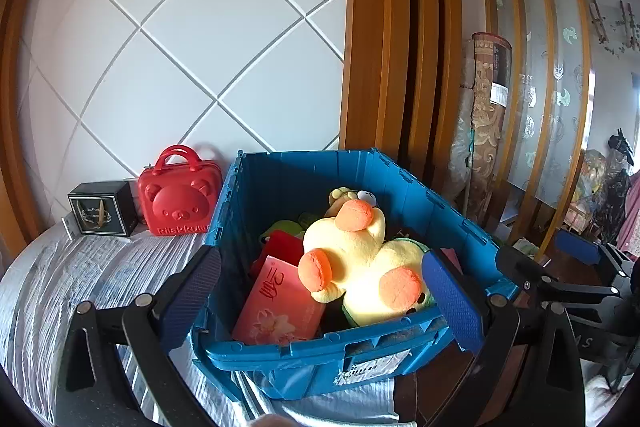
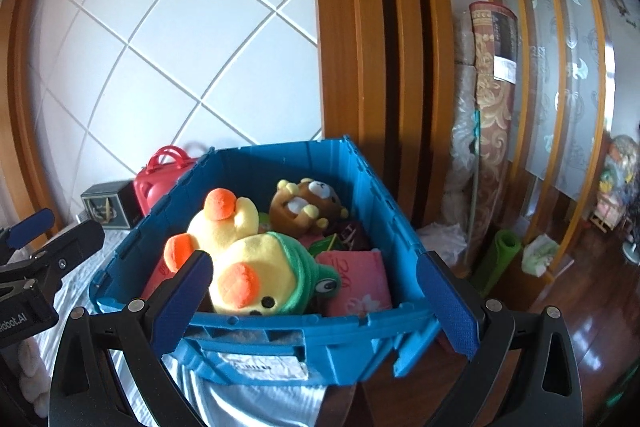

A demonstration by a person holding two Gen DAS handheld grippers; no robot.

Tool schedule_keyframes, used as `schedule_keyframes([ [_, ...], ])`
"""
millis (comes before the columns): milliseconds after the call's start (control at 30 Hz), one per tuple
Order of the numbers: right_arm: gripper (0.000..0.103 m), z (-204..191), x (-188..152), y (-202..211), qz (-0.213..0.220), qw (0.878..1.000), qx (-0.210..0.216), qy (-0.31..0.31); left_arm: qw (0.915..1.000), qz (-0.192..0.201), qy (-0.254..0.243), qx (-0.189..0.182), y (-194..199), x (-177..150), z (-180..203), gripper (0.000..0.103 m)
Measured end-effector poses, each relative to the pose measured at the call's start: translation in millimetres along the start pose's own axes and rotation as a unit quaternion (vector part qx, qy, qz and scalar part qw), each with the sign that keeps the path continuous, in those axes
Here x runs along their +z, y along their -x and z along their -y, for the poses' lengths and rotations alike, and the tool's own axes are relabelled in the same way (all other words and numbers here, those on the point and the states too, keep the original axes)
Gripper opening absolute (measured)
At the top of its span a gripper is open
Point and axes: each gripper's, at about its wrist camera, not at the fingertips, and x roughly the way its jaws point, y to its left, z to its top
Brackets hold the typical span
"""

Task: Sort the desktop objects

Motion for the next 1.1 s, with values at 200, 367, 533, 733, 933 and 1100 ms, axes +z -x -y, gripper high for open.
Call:
schedule_keyframes([
  [200,0.103,1.5,-4.1,1.6,0.001,1.000,0.005,-0.003,0.9998,-0.002,-0.007,0.020,1.2,-2.3,3.9,0.102],
  [367,0.103,-0.3,-4.4,1.5,-0.001,1.000,0.010,-0.002,0.9994,0.000,-0.009,0.032,3.6,-2.8,4.6,0.102],
  [533,0.103,-3.2,-3.7,2.4,0.000,1.000,0.013,-0.001,0.9994,0.001,-0.009,0.034,5.3,-2.5,4.7,0.102],
  [733,0.103,-3.6,-4.3,0.7,-0.002,1.000,0.013,-0.001,0.9993,-0.001,-0.007,0.036,5.7,-2.6,2.1,0.102],
  [933,0.103,-3.1,-5.0,-1.6,-0.005,1.000,0.014,0.000,0.9992,-0.005,-0.011,0.038,4.2,-5.0,1.8,0.102],
  [1100,0.103,-2.8,-5.6,-2.8,-0.006,1.000,0.015,0.000,0.9991,-0.004,-0.008,0.041,5.3,-5.2,0.1,0.102],
])
